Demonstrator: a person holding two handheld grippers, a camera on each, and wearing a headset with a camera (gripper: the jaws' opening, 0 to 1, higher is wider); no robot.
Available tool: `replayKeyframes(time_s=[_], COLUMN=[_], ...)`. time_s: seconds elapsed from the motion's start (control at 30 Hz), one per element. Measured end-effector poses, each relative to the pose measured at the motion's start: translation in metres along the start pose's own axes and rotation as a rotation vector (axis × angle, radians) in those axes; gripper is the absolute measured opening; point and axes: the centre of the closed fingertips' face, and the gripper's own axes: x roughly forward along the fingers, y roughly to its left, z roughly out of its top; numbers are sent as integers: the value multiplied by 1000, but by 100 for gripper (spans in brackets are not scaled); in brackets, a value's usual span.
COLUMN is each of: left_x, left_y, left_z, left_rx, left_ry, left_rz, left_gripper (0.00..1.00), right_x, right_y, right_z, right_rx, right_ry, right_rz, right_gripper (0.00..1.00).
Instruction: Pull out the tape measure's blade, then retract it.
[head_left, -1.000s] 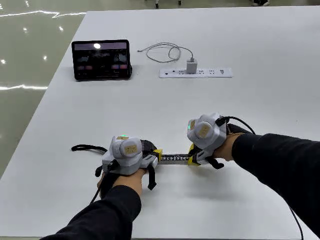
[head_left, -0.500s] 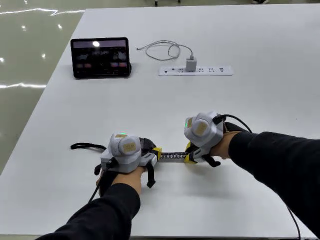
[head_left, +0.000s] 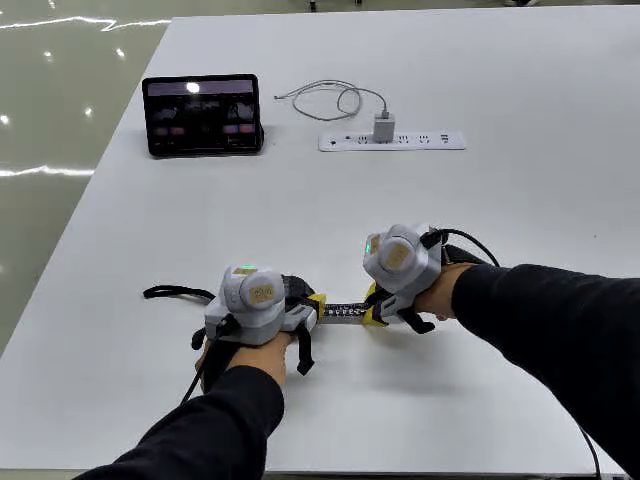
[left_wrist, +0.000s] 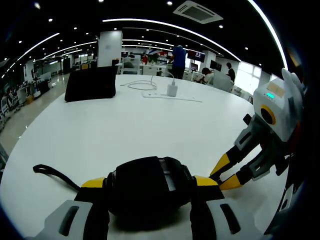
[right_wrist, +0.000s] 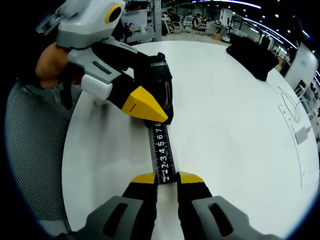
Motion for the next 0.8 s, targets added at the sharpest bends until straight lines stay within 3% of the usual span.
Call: replayKeyframes(time_s=[0.13,0.3,0.73,0.8], left_x=[0,-1,0,-1], left_y=[0,-1,1,3], left_z=[0,-1,0,1], left_rx=[0,2,-13,-40], left_ry=[-1,4,5,-3], left_rz=[-2,-4,3,0], left_gripper=[62,62,61,61], right_x=[7,14,13,13], right_y=[3,5,2,1], right_z=[12,28,29,29], right_rx=[20,-27,-4,-12], right_ry=[-46,-51,-73,-78], right_rz=[-12,-15,9,8], right_gripper=[10,10,11,11])
